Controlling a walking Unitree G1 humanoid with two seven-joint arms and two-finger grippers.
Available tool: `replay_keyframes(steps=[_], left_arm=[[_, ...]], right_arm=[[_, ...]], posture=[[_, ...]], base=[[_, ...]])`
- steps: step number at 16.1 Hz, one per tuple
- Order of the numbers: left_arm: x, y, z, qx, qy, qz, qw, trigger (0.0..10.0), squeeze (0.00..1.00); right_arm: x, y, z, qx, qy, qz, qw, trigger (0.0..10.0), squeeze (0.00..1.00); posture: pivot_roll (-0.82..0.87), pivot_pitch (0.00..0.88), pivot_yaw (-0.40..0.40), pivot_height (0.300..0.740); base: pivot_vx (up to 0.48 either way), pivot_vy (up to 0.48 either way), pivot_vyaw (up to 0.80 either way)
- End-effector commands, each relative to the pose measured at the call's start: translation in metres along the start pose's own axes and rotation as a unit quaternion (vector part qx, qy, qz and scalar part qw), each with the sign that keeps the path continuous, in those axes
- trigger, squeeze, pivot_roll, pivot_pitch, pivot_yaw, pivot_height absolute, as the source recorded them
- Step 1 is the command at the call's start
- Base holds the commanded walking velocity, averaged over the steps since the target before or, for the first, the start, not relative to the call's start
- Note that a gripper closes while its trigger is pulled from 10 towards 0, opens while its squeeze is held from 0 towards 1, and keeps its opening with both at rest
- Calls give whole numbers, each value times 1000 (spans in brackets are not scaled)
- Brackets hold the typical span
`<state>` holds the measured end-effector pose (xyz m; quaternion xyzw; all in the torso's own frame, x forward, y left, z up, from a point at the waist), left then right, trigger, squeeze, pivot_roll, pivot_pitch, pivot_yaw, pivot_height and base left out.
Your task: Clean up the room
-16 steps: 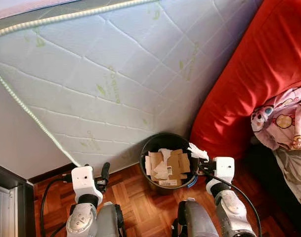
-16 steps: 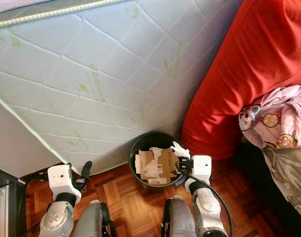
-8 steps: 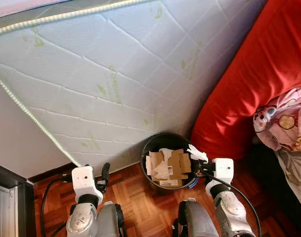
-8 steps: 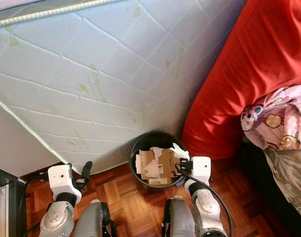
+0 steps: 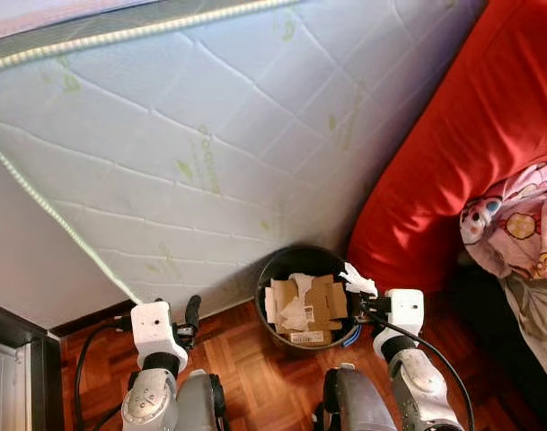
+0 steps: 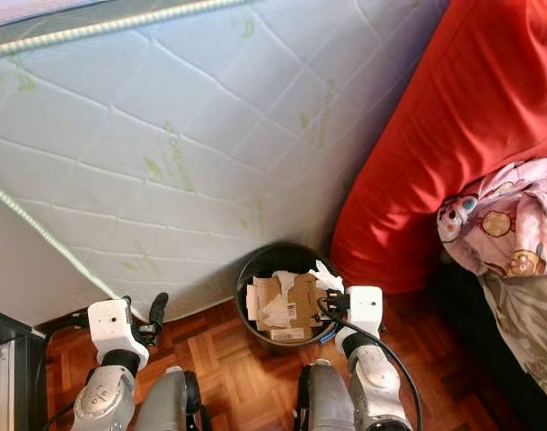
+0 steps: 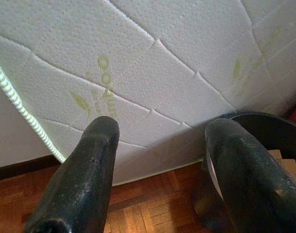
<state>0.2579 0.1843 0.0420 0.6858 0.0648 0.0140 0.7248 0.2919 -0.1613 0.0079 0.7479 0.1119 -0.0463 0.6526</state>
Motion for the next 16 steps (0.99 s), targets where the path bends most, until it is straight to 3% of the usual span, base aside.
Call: replay_keyframes(steps=[1,16], left_arm=[[-4,-9,-2,-8,6,-19,1000,10000,0],[-4,-9,-1,-8,8,-19,1000,10000,0]], right_arm=[[-1,-4,0,3,2,-9,1000,10000,0],[-1,-8,-4,-4,19,-23,1000,10000,0]], posture=[[-109,210,-1,622],[-109,217,-2,622]], base=[[251,0,0],[295,0,0]])
Point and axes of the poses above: a point about 5 cm out from each wrist's last joint towards the gripper, its own x axis pointing out of the wrist towards the gripper, its own y axis along the axis of the wrist's last joint, z = x × y, the point moved 1 cm from there along x, pointing out of the wrist towards the gripper, and after that the axes turned 1 degree about x, right-handed, at the moved point
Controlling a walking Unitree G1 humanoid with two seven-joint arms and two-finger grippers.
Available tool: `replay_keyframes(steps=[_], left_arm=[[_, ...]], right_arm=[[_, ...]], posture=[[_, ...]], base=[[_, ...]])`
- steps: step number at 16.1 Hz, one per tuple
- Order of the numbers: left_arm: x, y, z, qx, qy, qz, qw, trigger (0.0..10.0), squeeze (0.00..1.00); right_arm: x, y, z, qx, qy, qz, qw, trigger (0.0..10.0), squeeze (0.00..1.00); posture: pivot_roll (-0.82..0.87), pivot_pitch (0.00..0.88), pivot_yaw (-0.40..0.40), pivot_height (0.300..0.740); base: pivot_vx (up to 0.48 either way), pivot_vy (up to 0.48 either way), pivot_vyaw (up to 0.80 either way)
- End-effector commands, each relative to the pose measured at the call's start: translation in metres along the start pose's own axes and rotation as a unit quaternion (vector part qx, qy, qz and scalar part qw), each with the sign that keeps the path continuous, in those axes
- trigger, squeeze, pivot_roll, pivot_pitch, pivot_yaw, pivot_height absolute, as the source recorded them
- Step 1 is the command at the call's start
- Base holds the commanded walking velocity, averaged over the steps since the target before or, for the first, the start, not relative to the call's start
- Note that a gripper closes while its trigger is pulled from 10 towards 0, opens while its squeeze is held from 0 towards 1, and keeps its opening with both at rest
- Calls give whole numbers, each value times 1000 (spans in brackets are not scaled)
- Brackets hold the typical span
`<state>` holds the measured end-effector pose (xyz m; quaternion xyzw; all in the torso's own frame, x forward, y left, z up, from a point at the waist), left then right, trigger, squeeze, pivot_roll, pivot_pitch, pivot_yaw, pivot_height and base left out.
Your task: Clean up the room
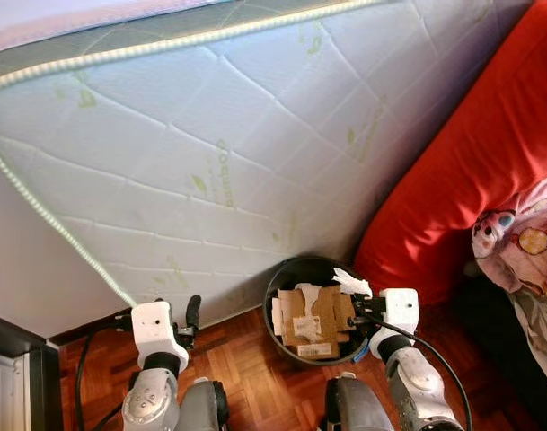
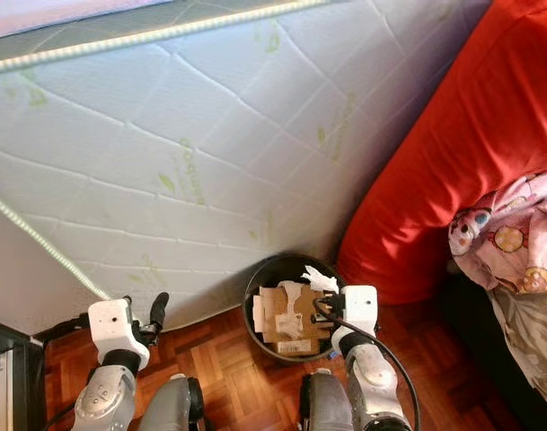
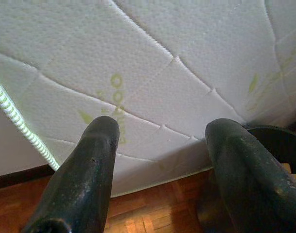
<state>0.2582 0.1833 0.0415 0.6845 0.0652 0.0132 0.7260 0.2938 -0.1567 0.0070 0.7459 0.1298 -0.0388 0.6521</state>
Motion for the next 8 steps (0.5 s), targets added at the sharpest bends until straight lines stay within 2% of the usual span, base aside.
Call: replay_keyframes(steps=[1,8], left_arm=[[-5,-9,-2,-7,8,-17,1000,10000,0],[-5,-9,-2,-8,10,-17,1000,10000,0]], right_arm=[[-3,-7,0,-1,3,-15,1000,10000,0],[-3,-8,-2,-1,7,-18,1000,10000,0]], posture=[[-107,217,-3,622],[-108,220,-6,622]], base=[[326,0,0],[335,0,0]])
Point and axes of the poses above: a point about 5 cm out from each wrist's last joint towards the gripper, its own x axis pointing out of the wrist towards the gripper, its own y axis along the axis of the wrist's last joint, z = x × y, the point moved 1 cm from there along x, pointing out of the wrist towards the gripper, and after that the axes turned 1 degree about x, right-handed, at the moved point
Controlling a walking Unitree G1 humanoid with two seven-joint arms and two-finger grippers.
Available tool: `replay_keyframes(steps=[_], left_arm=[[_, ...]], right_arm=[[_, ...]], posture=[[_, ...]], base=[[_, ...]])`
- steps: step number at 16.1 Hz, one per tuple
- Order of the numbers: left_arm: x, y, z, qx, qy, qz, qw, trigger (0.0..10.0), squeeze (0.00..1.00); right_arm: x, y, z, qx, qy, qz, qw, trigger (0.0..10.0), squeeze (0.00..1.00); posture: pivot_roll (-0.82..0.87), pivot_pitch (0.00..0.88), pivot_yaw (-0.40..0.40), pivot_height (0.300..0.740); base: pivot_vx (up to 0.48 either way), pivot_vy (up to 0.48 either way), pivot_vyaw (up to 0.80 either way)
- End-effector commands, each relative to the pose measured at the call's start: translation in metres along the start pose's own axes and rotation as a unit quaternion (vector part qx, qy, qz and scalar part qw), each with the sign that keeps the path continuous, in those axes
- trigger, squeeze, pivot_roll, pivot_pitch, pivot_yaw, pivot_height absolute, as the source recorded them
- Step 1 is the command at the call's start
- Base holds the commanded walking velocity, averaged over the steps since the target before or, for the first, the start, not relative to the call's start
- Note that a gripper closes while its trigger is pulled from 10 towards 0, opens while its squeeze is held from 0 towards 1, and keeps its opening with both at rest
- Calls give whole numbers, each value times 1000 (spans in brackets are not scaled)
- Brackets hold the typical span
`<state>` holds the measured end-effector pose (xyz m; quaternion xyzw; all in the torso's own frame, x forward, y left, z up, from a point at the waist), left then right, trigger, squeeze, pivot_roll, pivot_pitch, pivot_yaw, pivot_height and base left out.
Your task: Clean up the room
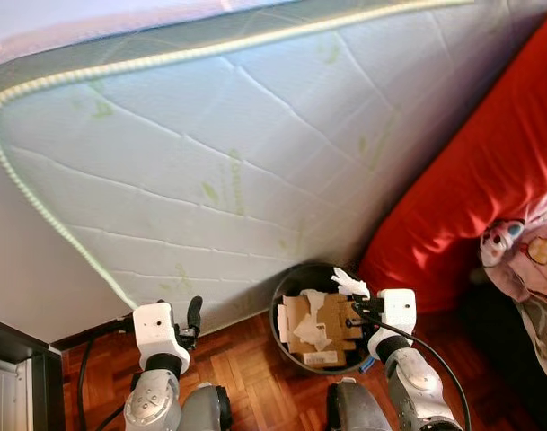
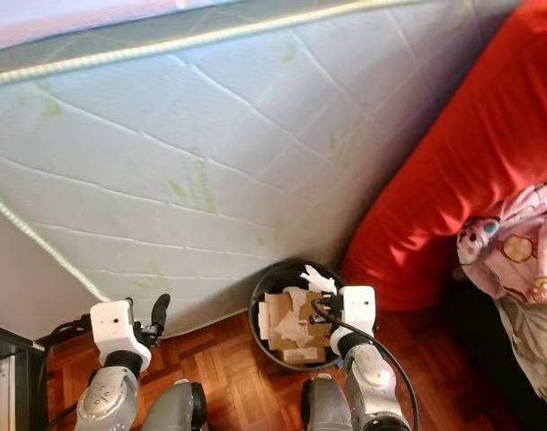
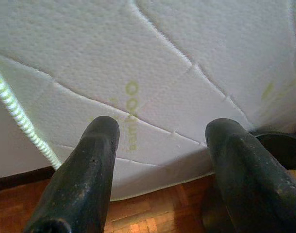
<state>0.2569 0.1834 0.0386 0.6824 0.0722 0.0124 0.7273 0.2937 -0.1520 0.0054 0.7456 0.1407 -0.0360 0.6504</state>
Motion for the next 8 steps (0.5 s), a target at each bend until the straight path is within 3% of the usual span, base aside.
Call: replay_keyframes(steps=[1,6,8], left_arm=[[-4,-6,-2,-6,6,-11,1000,10000,0],[-4,-7,-2,-8,6,-11,1000,10000,0],[-4,-7,-2,-8,5,-11,1000,10000,0]], right_arm=[[-3,-6,2,-2,-1,-11,1000,10000,0],[-3,-6,1,0,-2,-12,1000,10000,0],[-3,-7,1,0,-3,-13,1000,10000,0]], posture=[[-108,221,-7,622],[-109,223,-6,622],[-109,225,-7,622]], base=[[337,0,0],[329,0,0],[0,0,0]])
Point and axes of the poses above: a point about 5 cm out from each wrist's last joint towards the gripper, its own x axis pointing out of the wrist towards the gripper, its own y axis along the axis of the wrist's last joint, z = x × y, the point moved 1 cm from there along x, pointing out of the wrist towards the gripper, and after that the axes turned 1 degree about x, right-handed, at the moved point
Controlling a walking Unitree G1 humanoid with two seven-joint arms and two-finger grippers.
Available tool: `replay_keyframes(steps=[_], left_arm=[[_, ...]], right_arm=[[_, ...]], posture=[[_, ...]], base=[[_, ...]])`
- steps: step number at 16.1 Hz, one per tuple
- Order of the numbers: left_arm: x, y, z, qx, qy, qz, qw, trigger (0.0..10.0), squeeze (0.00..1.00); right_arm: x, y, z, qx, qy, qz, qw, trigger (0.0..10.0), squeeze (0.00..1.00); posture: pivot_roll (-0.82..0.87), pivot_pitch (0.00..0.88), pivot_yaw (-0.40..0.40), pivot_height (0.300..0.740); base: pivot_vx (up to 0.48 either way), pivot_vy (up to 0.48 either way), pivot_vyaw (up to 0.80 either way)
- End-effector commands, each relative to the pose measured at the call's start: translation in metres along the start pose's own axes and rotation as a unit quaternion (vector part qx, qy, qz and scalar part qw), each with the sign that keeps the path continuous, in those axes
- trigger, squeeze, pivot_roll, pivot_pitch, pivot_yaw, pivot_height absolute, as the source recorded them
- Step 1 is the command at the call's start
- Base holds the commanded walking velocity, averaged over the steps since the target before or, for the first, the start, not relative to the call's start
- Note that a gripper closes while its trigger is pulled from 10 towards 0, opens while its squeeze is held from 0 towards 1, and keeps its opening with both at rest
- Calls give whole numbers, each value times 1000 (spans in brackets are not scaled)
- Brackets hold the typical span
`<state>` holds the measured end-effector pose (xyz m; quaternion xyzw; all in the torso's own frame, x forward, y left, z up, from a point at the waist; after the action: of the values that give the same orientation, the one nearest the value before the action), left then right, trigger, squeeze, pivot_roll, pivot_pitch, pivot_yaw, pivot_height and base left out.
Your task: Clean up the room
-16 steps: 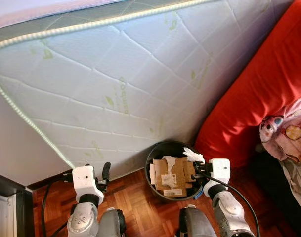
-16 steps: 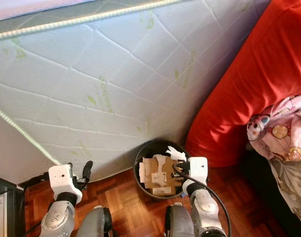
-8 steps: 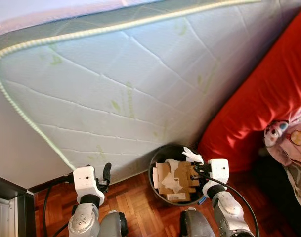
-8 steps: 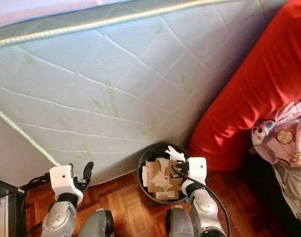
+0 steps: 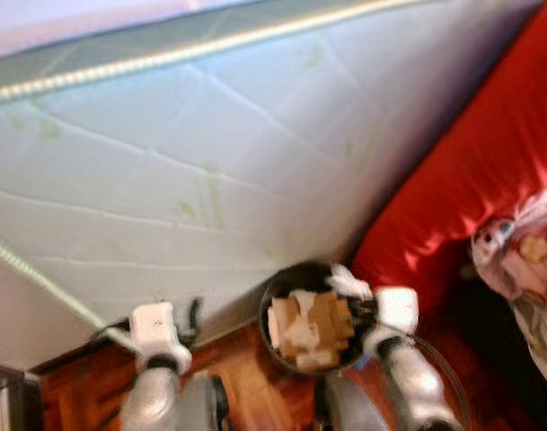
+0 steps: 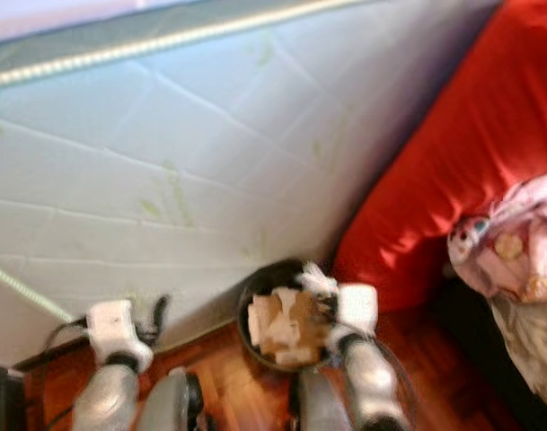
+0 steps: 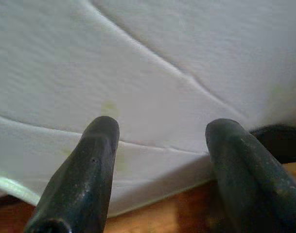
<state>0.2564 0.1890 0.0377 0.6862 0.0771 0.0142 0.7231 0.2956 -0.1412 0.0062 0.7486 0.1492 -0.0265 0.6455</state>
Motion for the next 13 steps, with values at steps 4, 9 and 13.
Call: replay_keyframes(steps=[4,9,13], left_arm=[[-4,-7,8,-12,-9,-12,1000,10000,0],[-2,-3,10,-9,-15,-8,1000,10000,0],[2,9,13,-10,-20,10,1000,10000,0]], right_arm=[[-6,-11,14,-4,-16,-38,999,10000,0],[6,3,23,9,-35,-48,998,10000,0],[21,29,36,19,-58,-44,997,10000,0]], posture=[[-102,235,-7,622],[-66,276,-17,622],[-30,320,-25,622]], base=[[0,0,0],[0,0,0],[0,0,0]])
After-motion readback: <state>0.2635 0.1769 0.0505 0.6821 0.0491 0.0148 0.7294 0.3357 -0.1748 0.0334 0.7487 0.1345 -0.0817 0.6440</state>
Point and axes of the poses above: a point about 5 cm out from each wrist's last joint towards the gripper, its own x axis pointing out of the wrist towards the gripper, its own y axis along the axis of the wrist's last joint, z = x × y, the point moved 1 cm from there along x, pointing out of the wrist towards the gripper, and after that the axes turned 1 degree about x, right-handed, at the moved point
